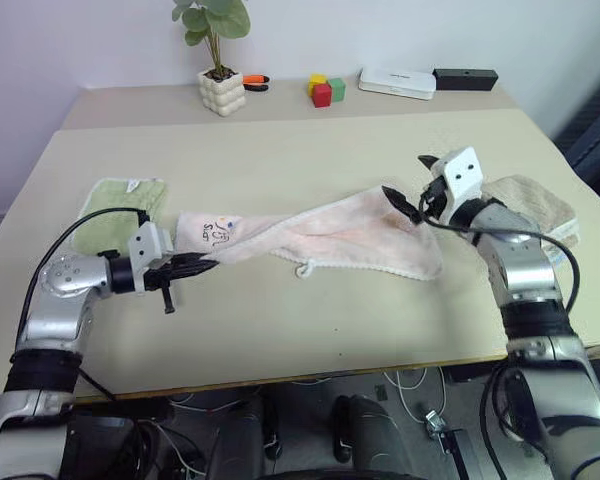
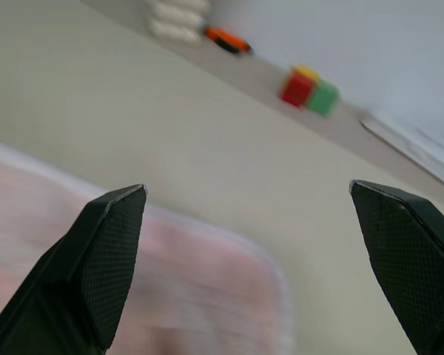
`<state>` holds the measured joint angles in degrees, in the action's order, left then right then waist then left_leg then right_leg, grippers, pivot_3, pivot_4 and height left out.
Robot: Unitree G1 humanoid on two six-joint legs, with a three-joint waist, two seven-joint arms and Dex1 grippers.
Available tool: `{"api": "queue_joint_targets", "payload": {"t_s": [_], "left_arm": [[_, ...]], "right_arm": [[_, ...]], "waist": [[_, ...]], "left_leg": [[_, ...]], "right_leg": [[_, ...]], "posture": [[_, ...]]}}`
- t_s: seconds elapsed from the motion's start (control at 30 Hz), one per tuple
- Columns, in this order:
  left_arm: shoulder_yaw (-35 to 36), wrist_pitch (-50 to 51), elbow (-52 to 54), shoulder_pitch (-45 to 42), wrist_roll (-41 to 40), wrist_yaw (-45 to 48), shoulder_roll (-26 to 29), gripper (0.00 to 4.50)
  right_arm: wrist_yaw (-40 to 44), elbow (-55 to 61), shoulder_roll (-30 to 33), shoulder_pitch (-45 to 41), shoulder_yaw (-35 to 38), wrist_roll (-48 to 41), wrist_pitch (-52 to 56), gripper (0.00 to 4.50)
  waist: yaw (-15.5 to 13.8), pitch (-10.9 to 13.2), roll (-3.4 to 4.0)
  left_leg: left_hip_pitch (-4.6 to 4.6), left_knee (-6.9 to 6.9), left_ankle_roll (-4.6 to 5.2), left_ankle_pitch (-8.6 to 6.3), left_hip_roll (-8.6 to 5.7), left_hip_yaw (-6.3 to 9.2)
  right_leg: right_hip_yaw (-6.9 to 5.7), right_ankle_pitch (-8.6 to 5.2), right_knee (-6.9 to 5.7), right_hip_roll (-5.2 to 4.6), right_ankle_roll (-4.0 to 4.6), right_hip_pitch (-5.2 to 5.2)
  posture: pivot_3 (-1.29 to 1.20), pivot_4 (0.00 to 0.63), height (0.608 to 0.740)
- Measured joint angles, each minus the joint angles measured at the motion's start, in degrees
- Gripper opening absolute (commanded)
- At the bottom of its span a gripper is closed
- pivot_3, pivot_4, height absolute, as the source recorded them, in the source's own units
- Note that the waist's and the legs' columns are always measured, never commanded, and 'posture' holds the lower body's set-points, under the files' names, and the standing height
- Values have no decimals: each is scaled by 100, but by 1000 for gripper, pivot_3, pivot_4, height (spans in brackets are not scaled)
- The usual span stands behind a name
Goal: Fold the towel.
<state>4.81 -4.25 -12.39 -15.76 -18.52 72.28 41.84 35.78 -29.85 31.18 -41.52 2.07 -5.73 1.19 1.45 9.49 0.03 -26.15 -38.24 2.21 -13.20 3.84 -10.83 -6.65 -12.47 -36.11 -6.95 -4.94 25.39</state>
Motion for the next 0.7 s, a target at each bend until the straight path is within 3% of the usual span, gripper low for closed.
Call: {"api": "queue_joint_targets", "payload": {"t_s": [0.17, 0.37, 0.7], "left_arm": [[126, 90, 490, 490, -89, -250, -2, 18], [135, 156, 848, 743, -94, -502, -39, 18], [136, 246, 1096, 924, -97, -712, -39, 18]], "right_arm": [[230, -1693, -72, -979, -444, 558, -517, 4500], [401, -3424, -522, -1877, -338, 522, -47, 4500], [-211, -4410, -828, -2264, 130, 442, 850, 4500]], "waist": [[20, 1, 2], [88, 2, 4], [112, 3, 7]], "left_leg": [[1, 1, -4, 2, 1, -2], [0, 6, -6, 3, 1, -17], [0, 11, -12, 4, 2, -19]], "right_leg": [[0, 0, -1, 1, 0, 1], [-1, 0, -1, 3, 0, 1], [-1, 0, 0, 3, 0, 2]], "posture": [[0, 150, 740], [0, 150, 740], [0, 150, 740]]}}
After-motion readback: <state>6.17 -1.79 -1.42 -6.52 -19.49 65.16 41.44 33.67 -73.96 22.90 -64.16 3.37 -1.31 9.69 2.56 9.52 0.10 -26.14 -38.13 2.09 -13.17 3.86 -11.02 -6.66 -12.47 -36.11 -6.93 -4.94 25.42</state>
